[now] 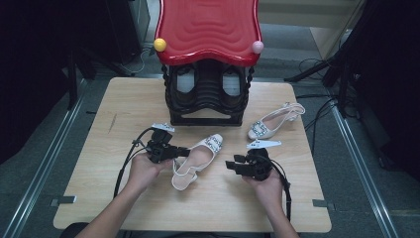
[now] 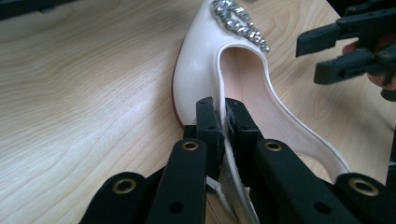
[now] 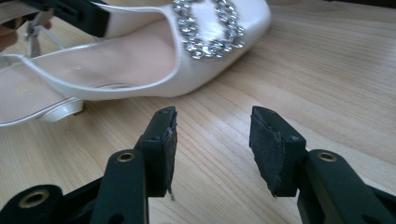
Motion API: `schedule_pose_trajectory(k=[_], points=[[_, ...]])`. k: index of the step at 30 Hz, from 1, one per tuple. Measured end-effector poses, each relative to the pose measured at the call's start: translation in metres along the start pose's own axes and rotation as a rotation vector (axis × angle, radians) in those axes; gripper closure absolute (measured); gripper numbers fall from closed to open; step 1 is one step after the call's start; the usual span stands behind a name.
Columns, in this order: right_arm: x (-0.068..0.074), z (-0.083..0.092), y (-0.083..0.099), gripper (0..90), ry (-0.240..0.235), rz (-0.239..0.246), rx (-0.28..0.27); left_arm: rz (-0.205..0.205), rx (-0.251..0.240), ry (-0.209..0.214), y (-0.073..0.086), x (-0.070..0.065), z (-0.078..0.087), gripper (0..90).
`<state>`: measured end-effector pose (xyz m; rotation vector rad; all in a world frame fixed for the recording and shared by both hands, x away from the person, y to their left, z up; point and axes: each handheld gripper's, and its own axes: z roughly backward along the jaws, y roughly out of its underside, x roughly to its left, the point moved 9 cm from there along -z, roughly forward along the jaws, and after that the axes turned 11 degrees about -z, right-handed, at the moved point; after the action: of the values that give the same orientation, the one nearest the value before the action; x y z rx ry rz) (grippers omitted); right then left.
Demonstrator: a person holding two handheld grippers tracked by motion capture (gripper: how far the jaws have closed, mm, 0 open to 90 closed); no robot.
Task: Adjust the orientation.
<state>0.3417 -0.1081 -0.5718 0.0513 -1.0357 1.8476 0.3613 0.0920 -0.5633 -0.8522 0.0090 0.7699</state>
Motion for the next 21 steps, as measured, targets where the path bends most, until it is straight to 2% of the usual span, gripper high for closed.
schedule_pose_trajectory(k=[3,5,9,12,17,19,21], points=[[0.003,-0.003,0.002,52.5,0.001,0.001,0.01,0.016,0.016,-0.004,0.003,0.005,-0.001,86.0],[0.005,-0.006,0.003,52.7,-0.001,0.006,0.017,-0.001,0.038,-0.021,0.006,0.005,-0.002,84.4],[0.008,-0.013,0.004,52.6,0.004,0.022,0.032,-0.021,-0.005,-0.013,0.002,0.004,0.005,79.7],[0.01,-0.015,0.005,52.7,0.002,0.027,0.038,-0.045,-0.005,-0.026,0.0,0.004,0.011,75.8],[0.012,-0.018,0.004,52.9,-0.005,0.042,0.042,-0.059,0.001,-0.03,0.0,0.006,0.031,72.7],[0.013,-0.02,0.004,53.4,-0.006,0.043,0.048,-0.05,-0.011,-0.008,0.001,0.007,0.041,73.1],[0.015,-0.022,0.004,54.1,-0.012,0.045,0.053,-0.044,-0.024,-0.006,0.003,0.009,0.051,74.8]])
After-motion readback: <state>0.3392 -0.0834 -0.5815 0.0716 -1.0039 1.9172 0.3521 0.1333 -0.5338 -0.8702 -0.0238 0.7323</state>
